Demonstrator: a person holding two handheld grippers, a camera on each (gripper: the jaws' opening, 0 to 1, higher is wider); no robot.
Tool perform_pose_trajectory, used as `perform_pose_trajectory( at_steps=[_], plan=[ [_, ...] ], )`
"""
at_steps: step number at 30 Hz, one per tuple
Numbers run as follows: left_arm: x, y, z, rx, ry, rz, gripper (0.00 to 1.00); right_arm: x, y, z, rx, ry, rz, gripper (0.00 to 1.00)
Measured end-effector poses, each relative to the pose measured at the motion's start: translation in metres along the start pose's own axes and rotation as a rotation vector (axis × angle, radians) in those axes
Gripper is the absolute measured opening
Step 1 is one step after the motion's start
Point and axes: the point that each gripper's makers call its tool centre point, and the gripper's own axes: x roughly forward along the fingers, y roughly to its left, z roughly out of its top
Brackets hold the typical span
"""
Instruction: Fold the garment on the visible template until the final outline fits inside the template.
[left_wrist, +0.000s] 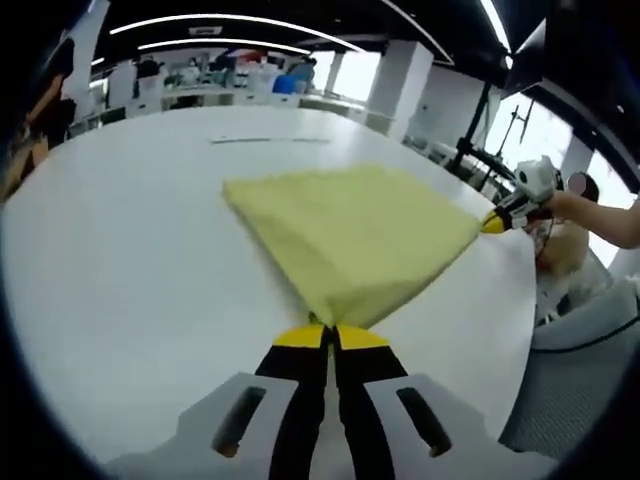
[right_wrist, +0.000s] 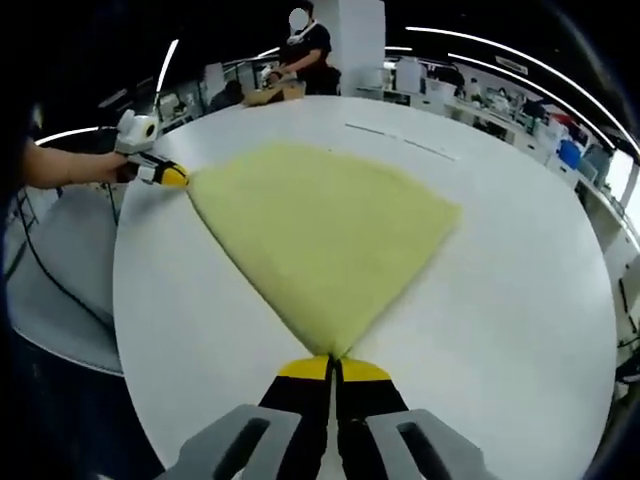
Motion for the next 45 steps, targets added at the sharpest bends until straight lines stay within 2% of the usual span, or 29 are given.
perform_pose_trajectory(
  at_steps=[10,22,37,42,45],
  plan=[
    [-0.006,-0.008,-0.004,-0.004,0.003,-0.004,0.0,-0.005,0.005,-0.007,-0.008,0.012,0.004,0.0],
    [-0.012,-0.014,-0.007,0.041,0.006,0.014,0.0,-0.01,0.009,-0.013,-0.007,0.018,0.005,0.0],
    [-0.017,-0.017,-0.014,0.058,0.021,0.036,0.0,-0.013,0.014,-0.016,0.033,-0.004,0.008,0.0],
    [-0.021,-0.014,-0.011,0.054,-0.002,0.055,0.05,-0.015,0.014,-0.012,0.1,-0.035,0.003,0.0],
    [-0.023,-0.012,-0.008,0.03,-0.026,0.075,0.12,-0.016,0.015,-0.009,0.113,-0.053,-0.004,0.02]
  ],
)
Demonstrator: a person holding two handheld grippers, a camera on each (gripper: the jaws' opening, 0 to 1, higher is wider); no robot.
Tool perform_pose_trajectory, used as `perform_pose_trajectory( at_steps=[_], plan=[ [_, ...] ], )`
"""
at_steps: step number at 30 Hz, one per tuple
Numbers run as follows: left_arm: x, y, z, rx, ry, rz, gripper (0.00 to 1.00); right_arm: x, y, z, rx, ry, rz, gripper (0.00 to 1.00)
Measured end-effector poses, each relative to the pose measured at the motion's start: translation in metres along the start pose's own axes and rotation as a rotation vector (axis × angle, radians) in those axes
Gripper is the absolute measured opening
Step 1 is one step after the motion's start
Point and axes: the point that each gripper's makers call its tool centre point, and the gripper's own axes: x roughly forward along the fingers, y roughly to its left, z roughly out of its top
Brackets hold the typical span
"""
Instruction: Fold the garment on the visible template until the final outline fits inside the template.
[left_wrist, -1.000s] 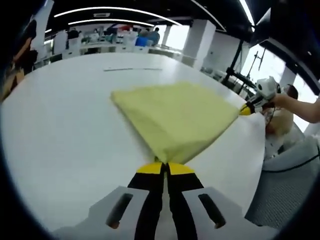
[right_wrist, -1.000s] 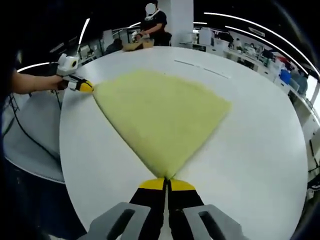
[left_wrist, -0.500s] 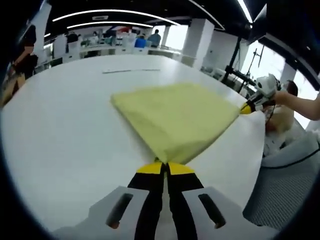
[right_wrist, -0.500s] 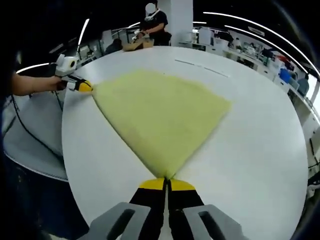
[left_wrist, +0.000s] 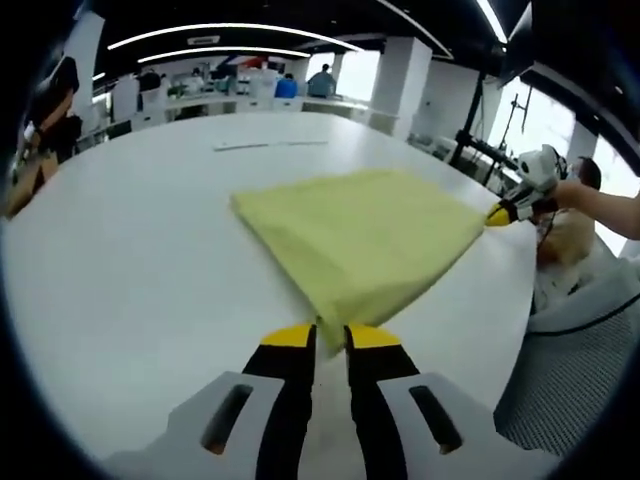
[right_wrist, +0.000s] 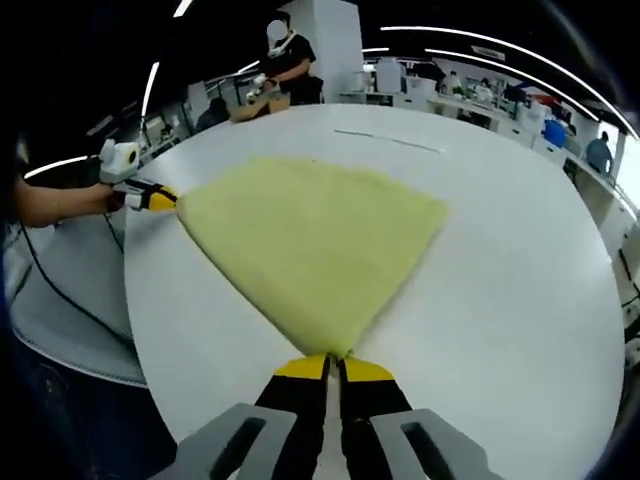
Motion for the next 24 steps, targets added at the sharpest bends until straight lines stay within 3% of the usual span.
perform_pose_trajectory(
  at_steps=[3,7,9,18,22,24],
  plan=[
    [-0.002,0.0,0.002,-0.014,-0.017,0.011,0.17,-0.003,0.002,0.009,0.022,-0.043,-0.007,0.13],
    [-0.005,-0.001,0.005,-0.019,-0.03,0.019,0.27,-0.006,0.0,0.02,0.033,-0.086,-0.031,0.39],
    [-0.007,-0.004,0.014,-0.061,-0.071,0.012,0.33,-0.008,0.001,0.024,0.04,-0.097,-0.029,0.48],
    [-0.021,-0.016,0.042,-0.062,-0.138,0.006,0.63,-0.027,0.018,0.062,0.081,-0.23,-0.006,0.77],
    [-0.029,-0.02,0.053,-0.064,-0.17,0.014,0.73,-0.036,0.028,0.075,0.075,-0.268,0.003,0.83],
    [-0.035,-0.022,0.064,-0.105,-0.224,0.014,0.76,-0.041,0.031,0.079,0.068,-0.282,0.002,0.86]
  ],
)
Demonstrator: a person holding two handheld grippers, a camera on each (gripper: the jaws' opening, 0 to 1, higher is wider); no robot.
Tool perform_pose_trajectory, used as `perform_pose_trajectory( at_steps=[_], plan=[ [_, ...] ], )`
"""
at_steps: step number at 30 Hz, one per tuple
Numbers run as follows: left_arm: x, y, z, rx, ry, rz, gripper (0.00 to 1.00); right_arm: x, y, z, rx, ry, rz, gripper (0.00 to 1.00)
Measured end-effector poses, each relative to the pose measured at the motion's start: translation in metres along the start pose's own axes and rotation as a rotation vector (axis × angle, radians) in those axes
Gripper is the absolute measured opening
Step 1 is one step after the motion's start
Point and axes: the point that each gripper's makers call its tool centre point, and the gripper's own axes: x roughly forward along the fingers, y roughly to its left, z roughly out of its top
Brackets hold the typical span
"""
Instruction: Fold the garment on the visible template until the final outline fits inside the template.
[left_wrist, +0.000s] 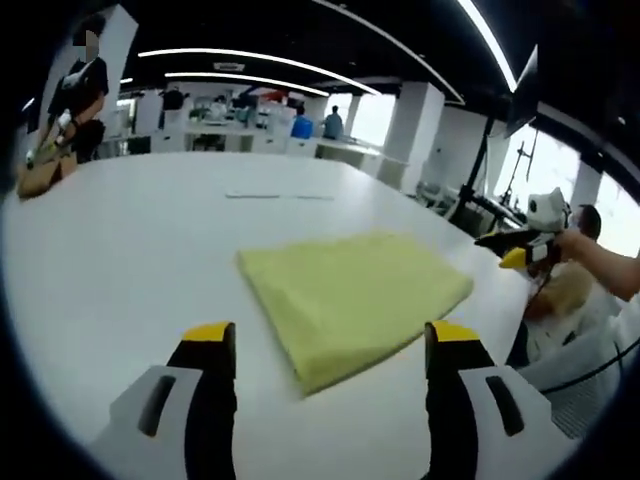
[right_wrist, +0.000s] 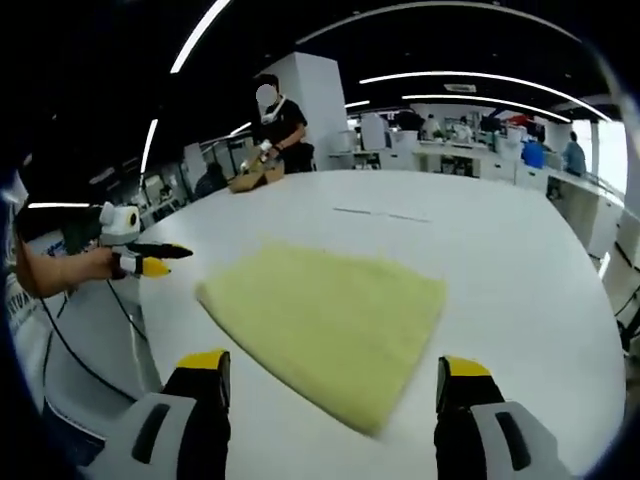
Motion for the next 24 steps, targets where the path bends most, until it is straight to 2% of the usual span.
perform_pose_trajectory(
  at_steps=[3,7,14,16,19,24],
  plan=[
    [-0.008,0.001,0.007,0.01,-0.017,0.029,0.82,-0.006,0.009,0.009,-0.005,-0.03,0.011,0.92],
    [-0.015,-0.003,0.009,0.07,0.01,0.041,0.88,-0.012,0.024,0.019,-0.021,-0.067,0.037,0.98],
    [-0.021,-0.01,0.003,0.093,0.043,0.023,0.98,-0.018,0.038,0.029,-0.023,-0.114,0.054,0.99],
    [-0.025,-0.009,0.001,0.101,0.049,0.033,0.99,-0.018,0.04,0.028,-0.03,-0.118,0.055,0.99],
    [-0.029,-0.009,-0.003,0.098,0.047,0.038,0.99,-0.02,0.039,0.017,-0.061,-0.078,0.047,0.99],
    [-0.033,-0.006,-0.008,0.122,0.061,0.057,0.99,-0.024,0.035,0.012,-0.051,-0.067,0.027,0.99]
  ],
)
